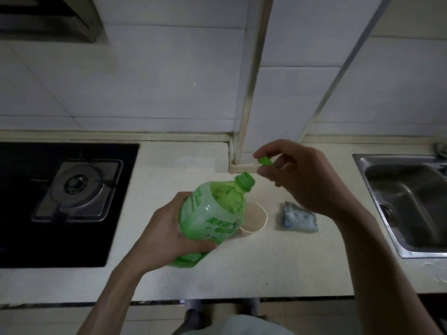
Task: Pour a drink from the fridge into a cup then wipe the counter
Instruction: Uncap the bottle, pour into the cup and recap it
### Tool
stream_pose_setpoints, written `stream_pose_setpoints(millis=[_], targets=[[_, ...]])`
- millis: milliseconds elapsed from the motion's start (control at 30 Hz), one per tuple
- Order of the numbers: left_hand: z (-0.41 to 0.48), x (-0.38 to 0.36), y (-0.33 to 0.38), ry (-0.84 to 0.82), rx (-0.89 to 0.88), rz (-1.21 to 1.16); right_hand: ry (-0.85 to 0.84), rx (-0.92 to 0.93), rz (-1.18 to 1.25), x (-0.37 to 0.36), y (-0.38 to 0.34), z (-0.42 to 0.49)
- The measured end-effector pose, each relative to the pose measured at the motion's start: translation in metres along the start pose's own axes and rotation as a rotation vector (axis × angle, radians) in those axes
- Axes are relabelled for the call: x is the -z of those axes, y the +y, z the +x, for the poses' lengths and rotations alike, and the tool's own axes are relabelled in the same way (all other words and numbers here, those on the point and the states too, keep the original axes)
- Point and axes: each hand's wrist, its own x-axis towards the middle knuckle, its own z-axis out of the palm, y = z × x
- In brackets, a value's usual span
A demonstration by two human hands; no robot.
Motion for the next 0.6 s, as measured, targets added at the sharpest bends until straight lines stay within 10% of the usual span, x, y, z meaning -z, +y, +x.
stream_pose_setpoints(millis=[600], targets=[[0.019, -0.032, -0.037, -0.068, 0.131, 0.179, 0.126, -0.486, 0.102, -0.074, 0.121, -0.052]])
